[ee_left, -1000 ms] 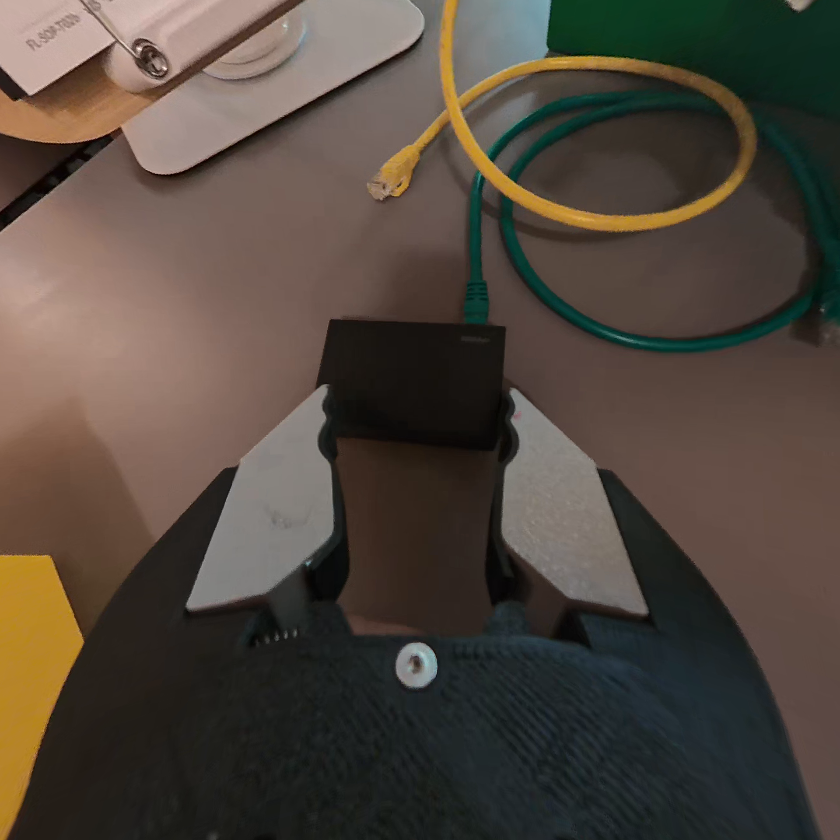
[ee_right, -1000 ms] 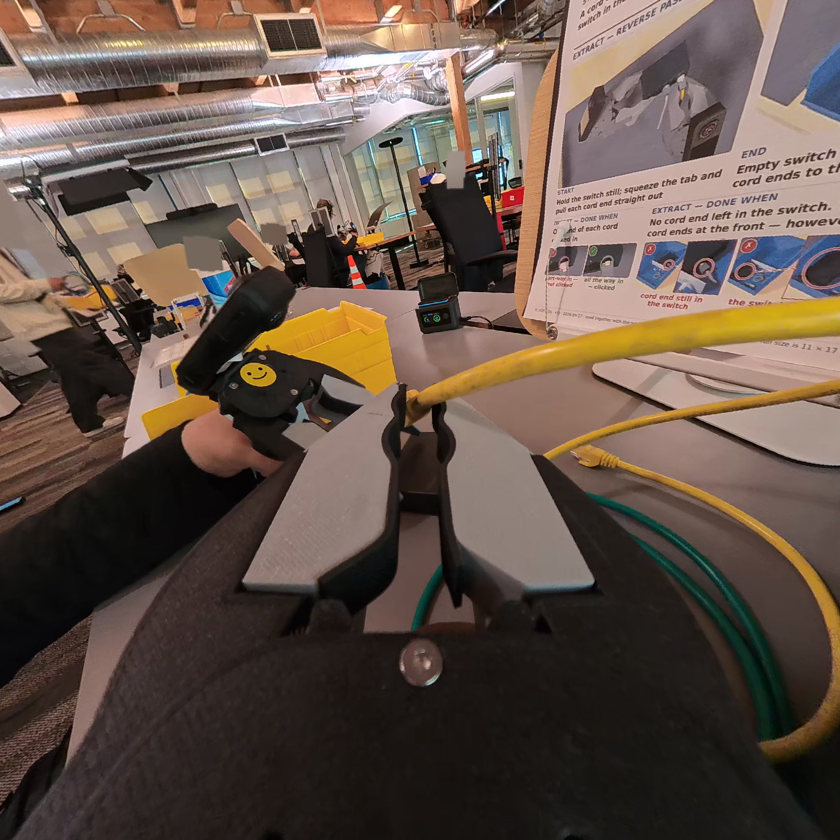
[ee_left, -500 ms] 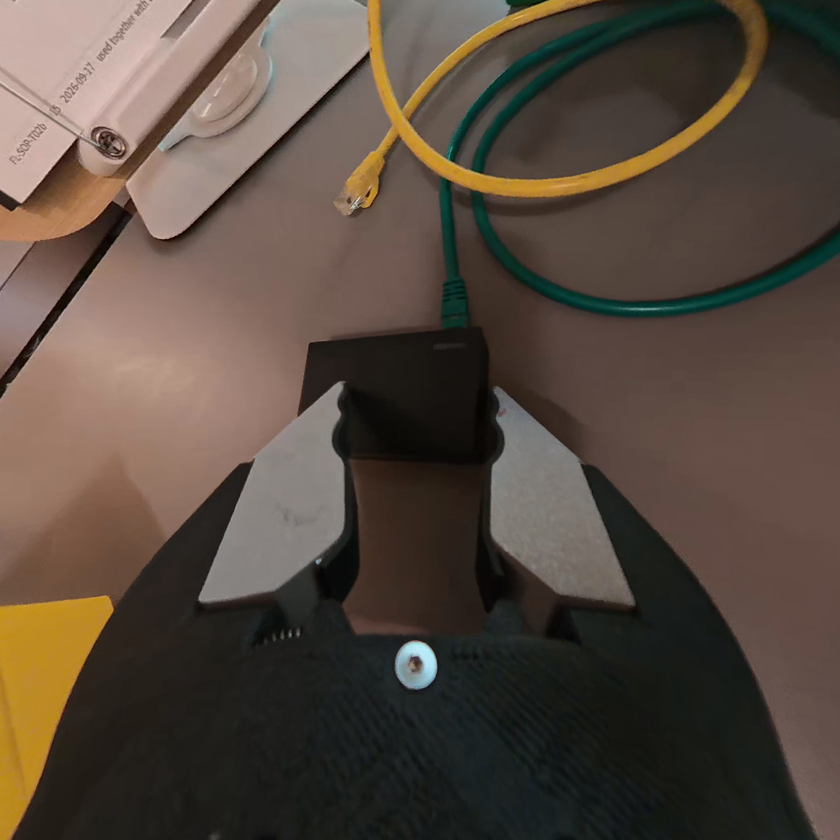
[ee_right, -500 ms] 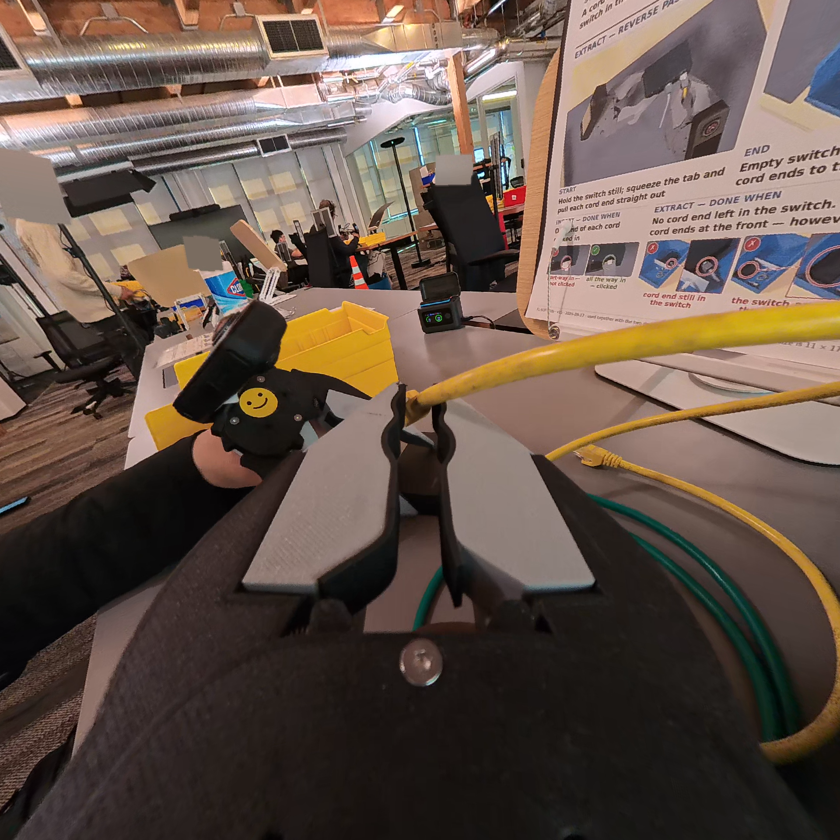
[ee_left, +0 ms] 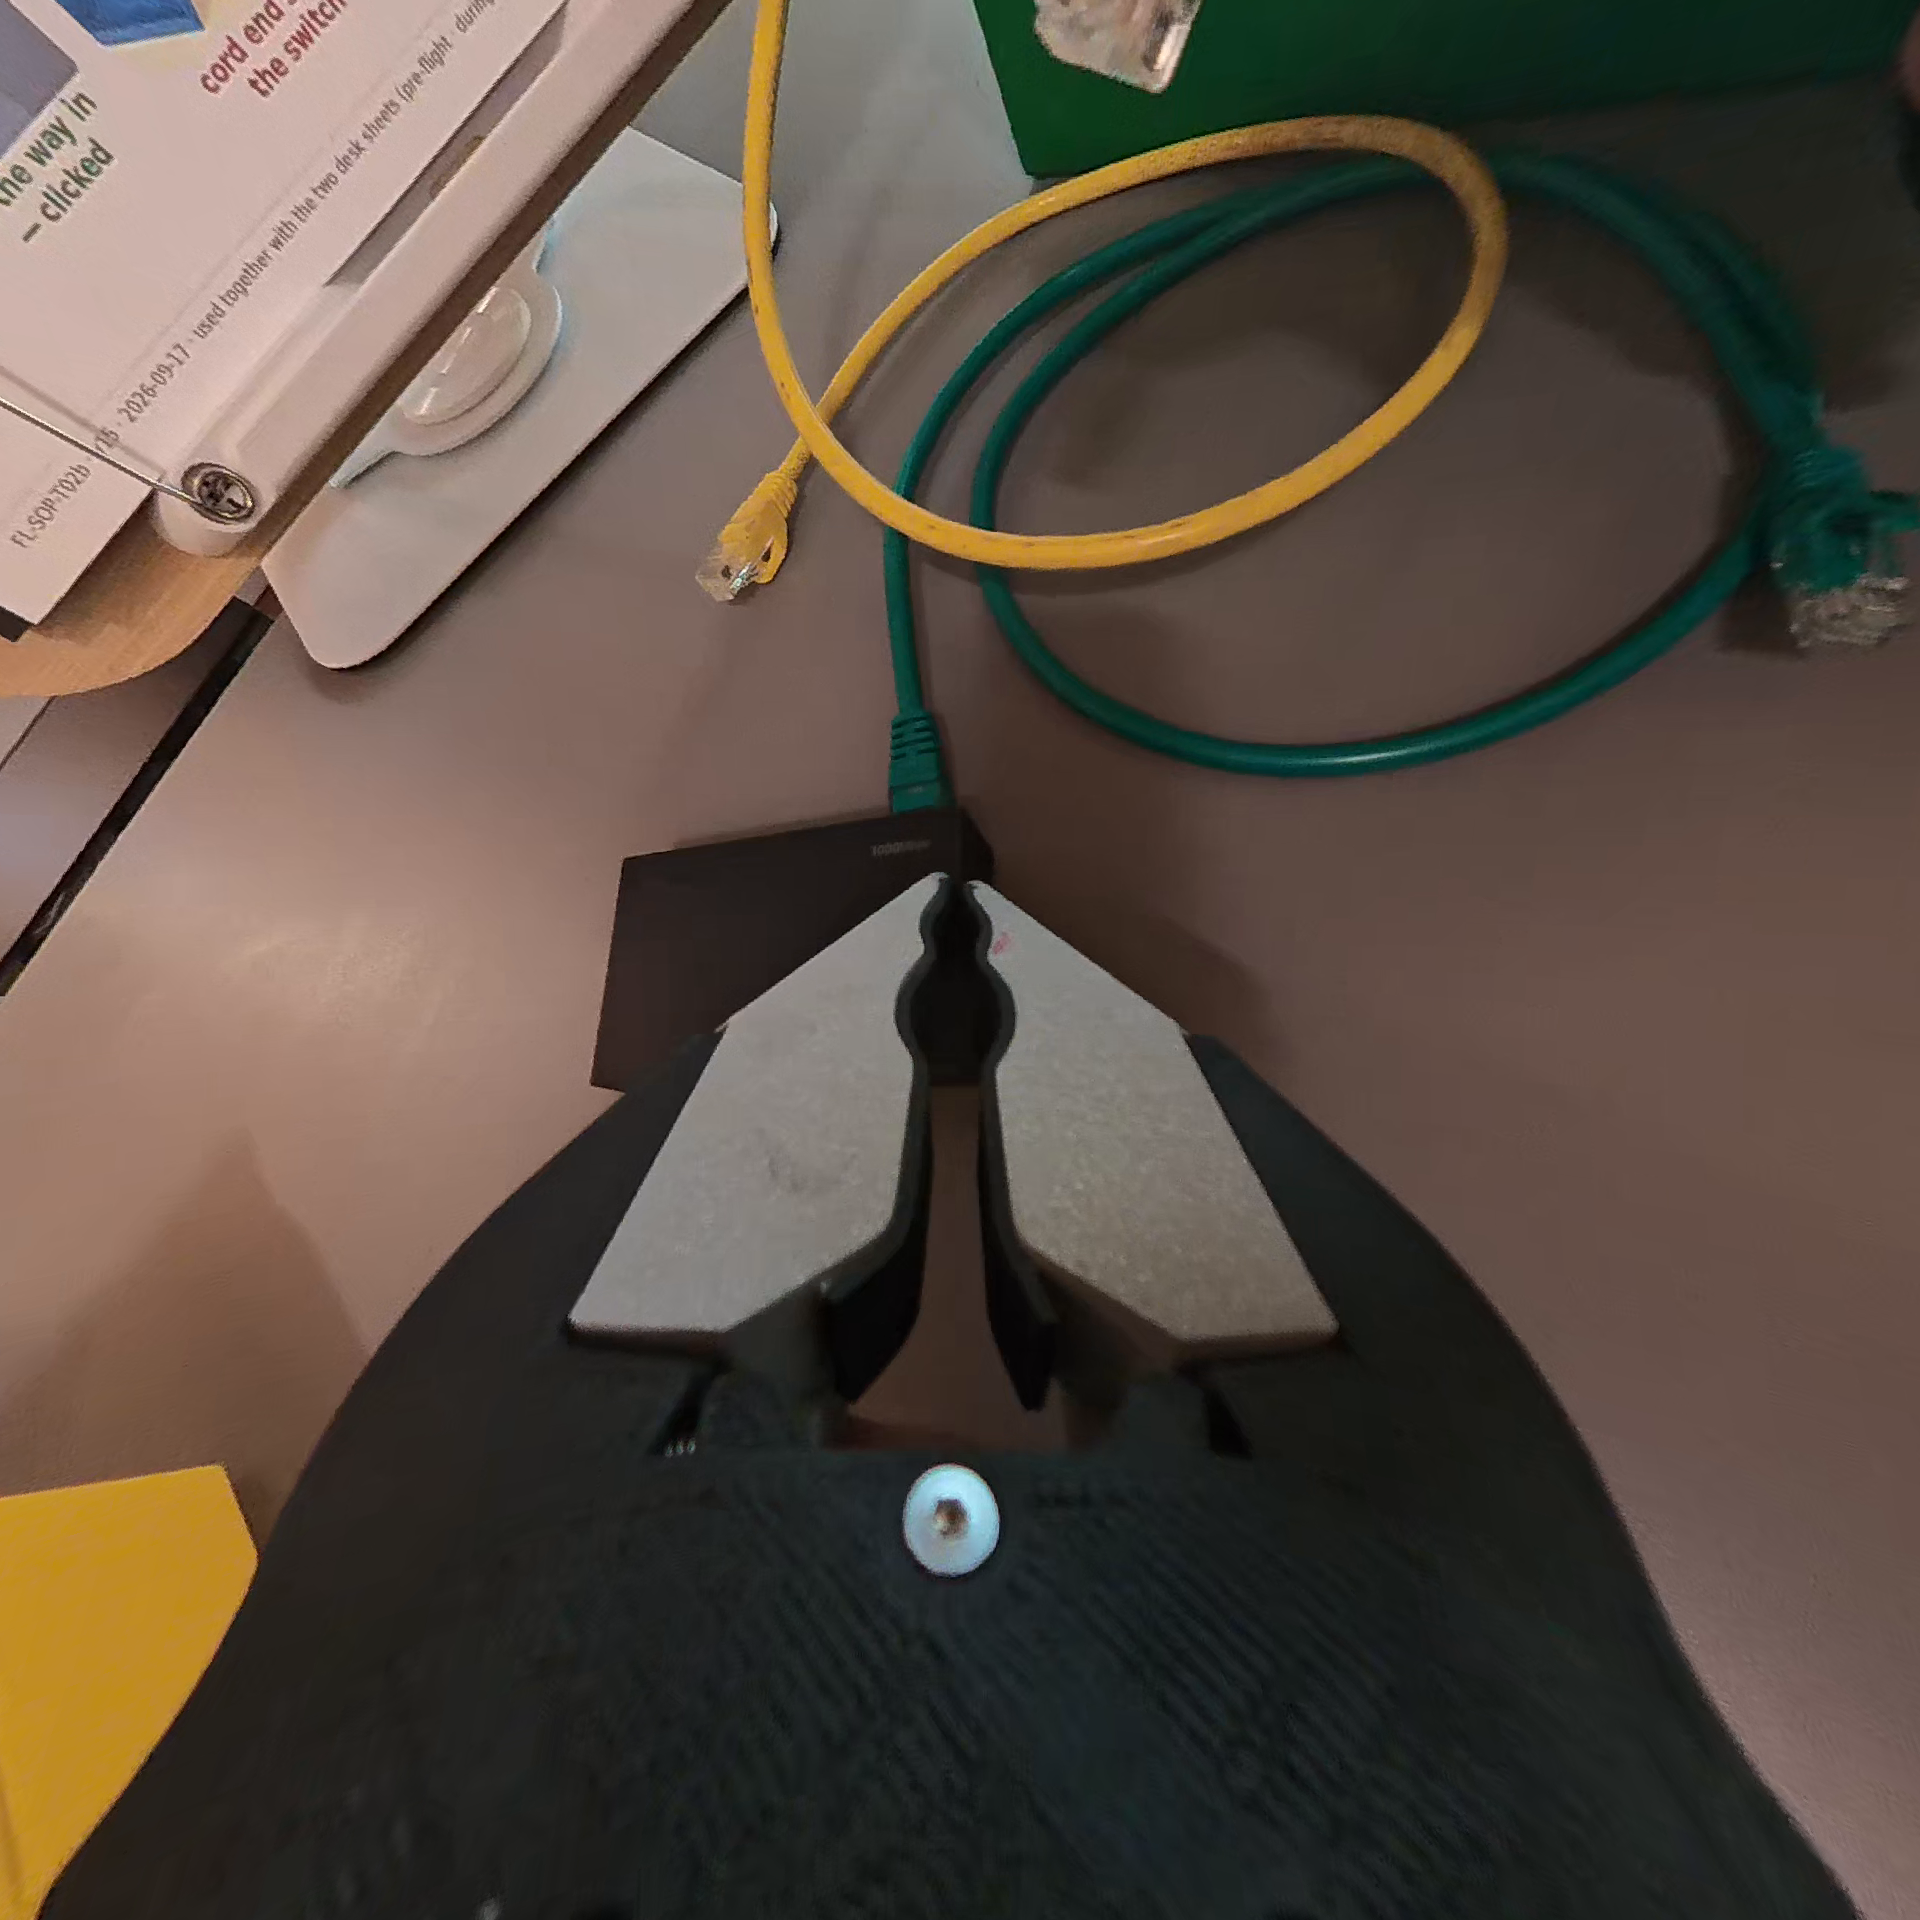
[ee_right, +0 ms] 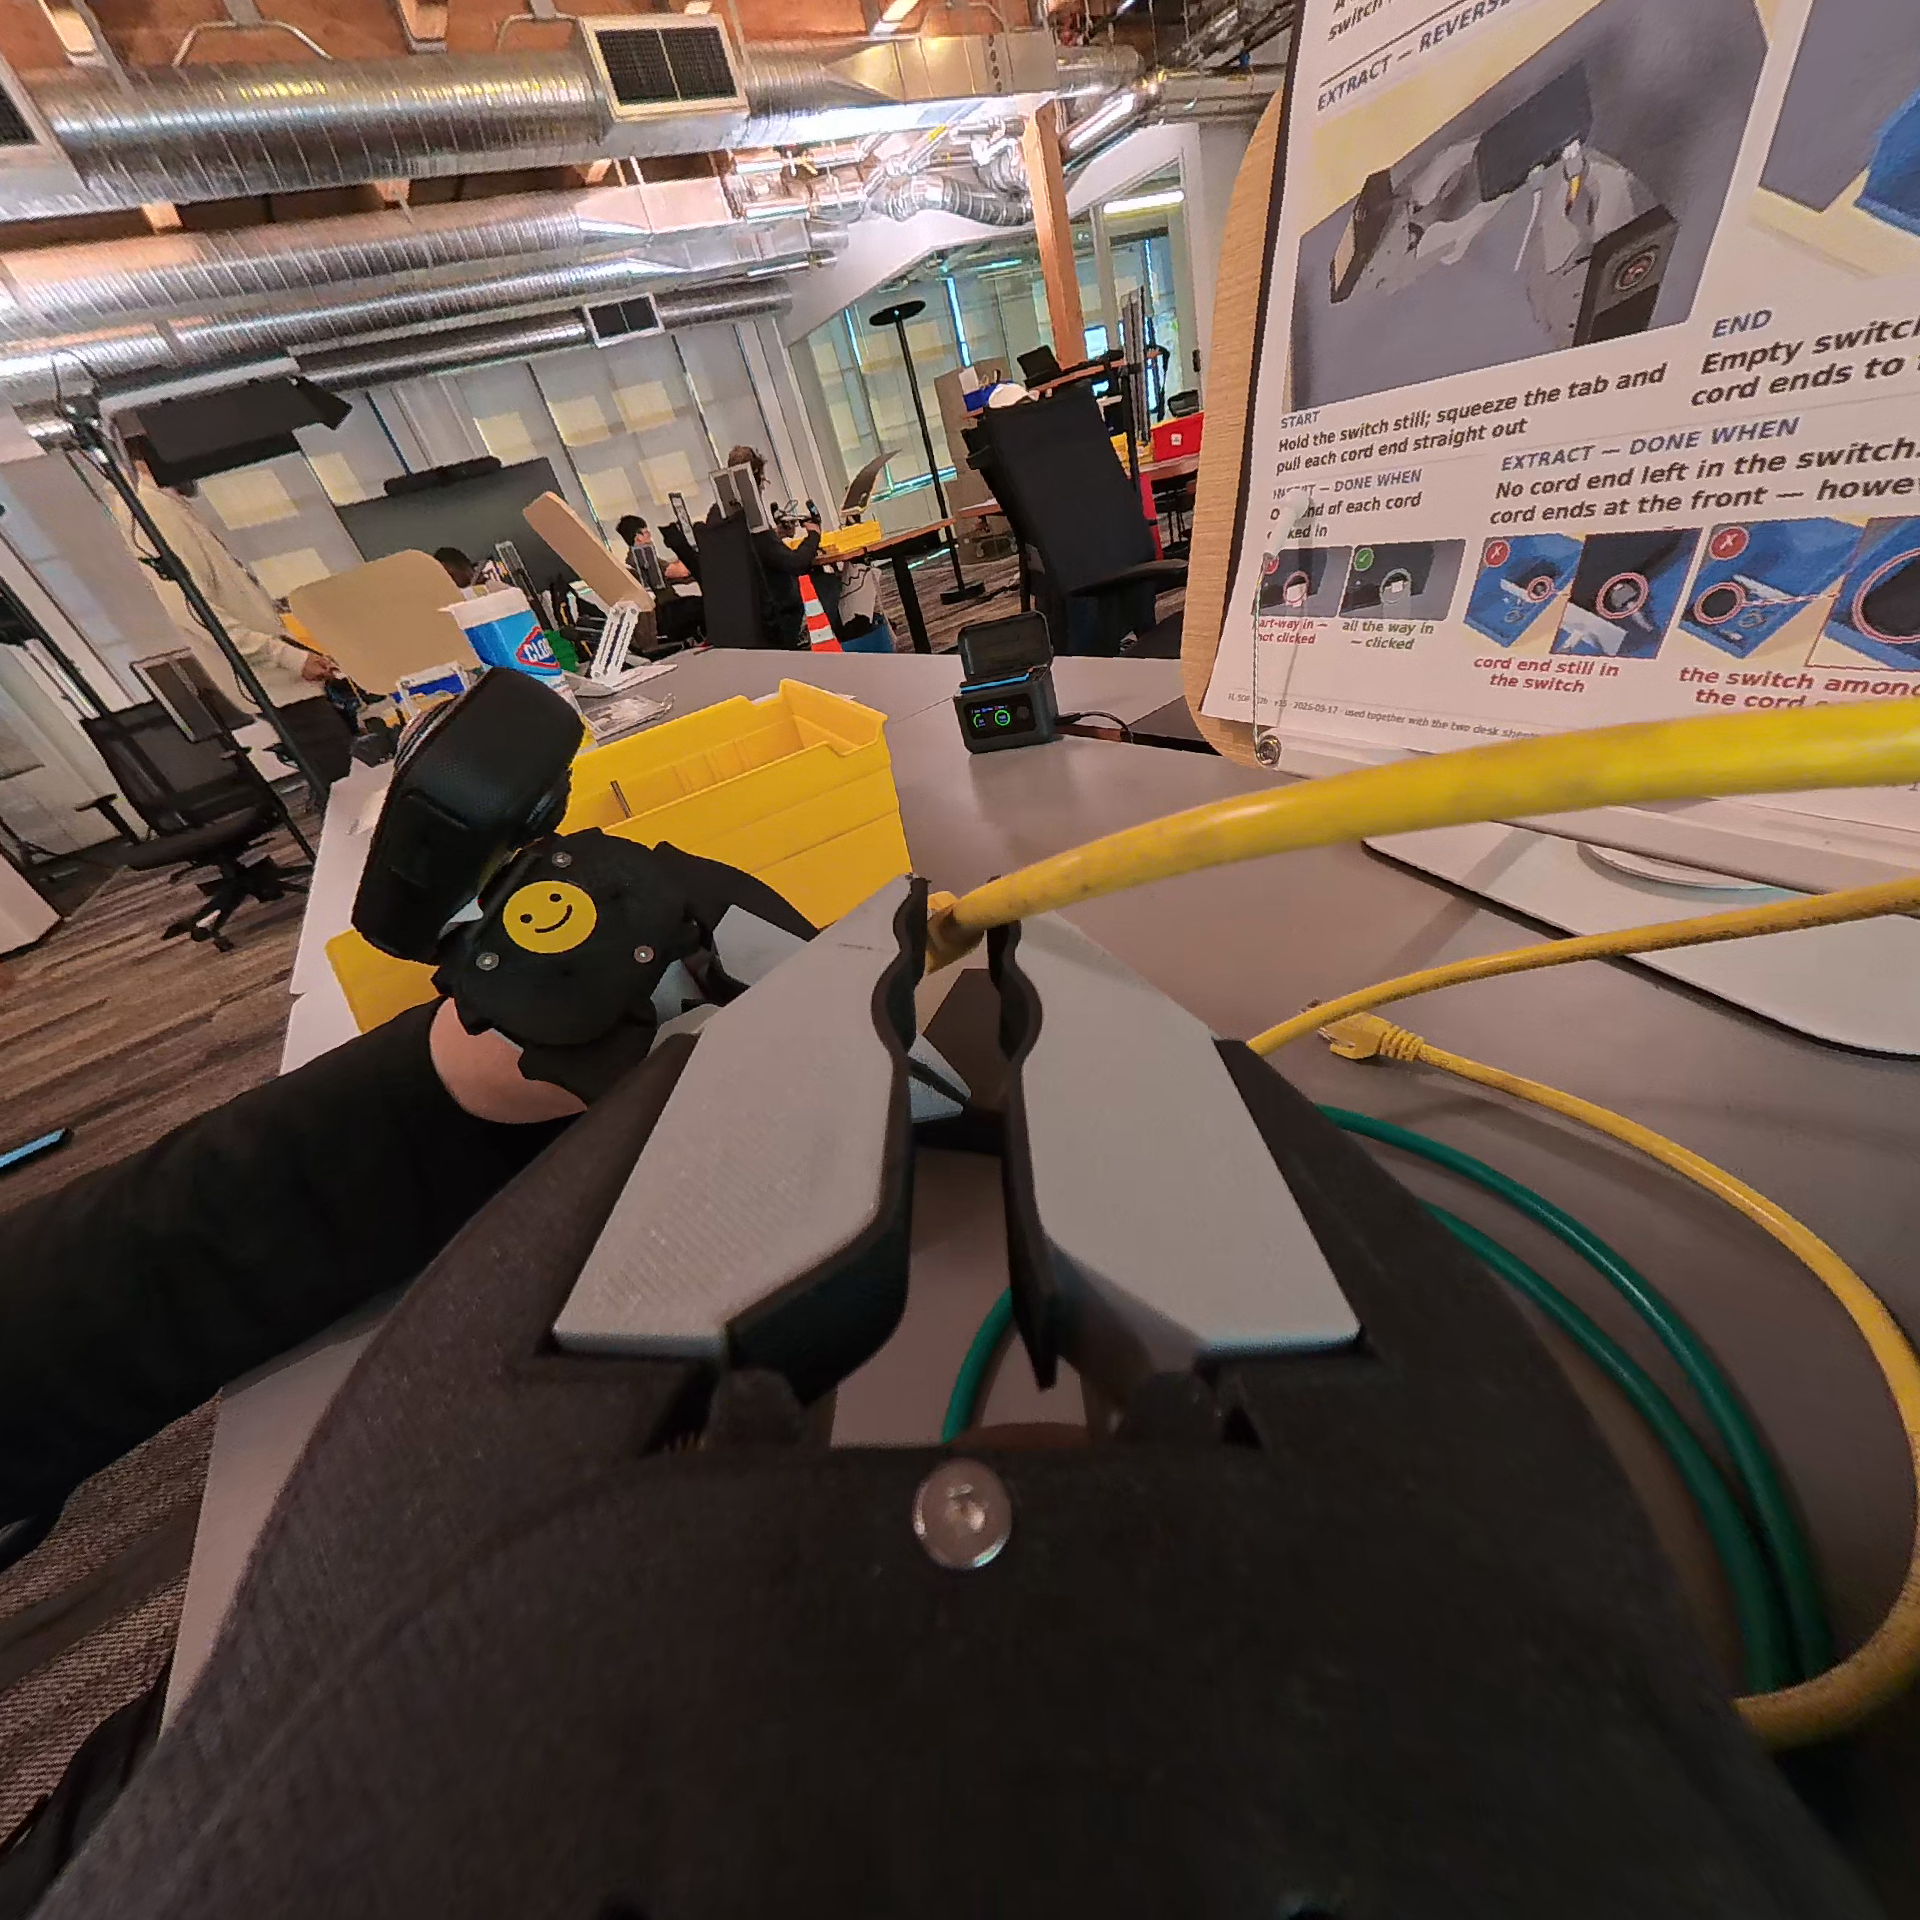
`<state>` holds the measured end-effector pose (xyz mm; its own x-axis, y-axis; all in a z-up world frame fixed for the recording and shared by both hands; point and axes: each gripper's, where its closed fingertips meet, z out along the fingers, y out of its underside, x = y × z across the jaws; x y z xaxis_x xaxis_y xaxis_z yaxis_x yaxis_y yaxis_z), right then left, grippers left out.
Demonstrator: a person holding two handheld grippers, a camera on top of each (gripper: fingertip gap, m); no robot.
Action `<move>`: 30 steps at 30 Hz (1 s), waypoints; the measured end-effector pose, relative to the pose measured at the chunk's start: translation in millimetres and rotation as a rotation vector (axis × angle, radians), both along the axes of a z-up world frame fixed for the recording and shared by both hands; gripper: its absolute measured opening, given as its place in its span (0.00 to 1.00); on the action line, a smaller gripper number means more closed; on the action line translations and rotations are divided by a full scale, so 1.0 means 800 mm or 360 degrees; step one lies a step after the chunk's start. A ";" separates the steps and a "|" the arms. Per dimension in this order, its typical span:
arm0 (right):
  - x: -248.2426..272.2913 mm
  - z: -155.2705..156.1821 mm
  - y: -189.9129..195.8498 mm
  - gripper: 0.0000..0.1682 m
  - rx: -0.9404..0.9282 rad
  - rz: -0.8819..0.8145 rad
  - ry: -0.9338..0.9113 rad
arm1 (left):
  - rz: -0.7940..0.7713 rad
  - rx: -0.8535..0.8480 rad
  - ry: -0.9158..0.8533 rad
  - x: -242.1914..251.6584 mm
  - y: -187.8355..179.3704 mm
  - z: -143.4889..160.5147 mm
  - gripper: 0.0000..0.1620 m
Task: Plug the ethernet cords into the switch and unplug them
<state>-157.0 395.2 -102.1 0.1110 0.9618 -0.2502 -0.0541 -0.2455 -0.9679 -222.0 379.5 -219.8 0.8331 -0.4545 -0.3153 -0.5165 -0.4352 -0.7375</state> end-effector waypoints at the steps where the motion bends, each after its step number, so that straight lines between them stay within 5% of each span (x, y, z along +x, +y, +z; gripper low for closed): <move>1: 0.000 0.000 0.000 0.05 0.0001 0.0001 -0.0001 | 0.0006 0.0007 -0.0005 -0.001 0.000 0.001 0.00; 9: 0.001 0.002 -0.001 0.04 -0.0001 0.0004 0.0012 | 0.0365 0.0233 -0.0268 -0.049 0.018 0.040 0.11; 13: 0.001 0.003 -0.001 0.04 0.0000 0.0007 0.0015 | 0.0569 0.0172 -0.0357 -0.076 0.022 0.029 0.34; 30: 0.000 0.002 -0.002 0.05 -0.0007 0.0012 0.0009 | 0.0445 -0.0067 -0.0555 -0.047 0.018 -0.002 0.54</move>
<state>-156.6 393.5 -100.8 0.1020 0.9615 -0.2550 -0.0579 -0.2502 -0.9665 -260.0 394.0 -221.0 0.9789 -0.2033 0.0203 -0.0984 -0.5562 -0.8252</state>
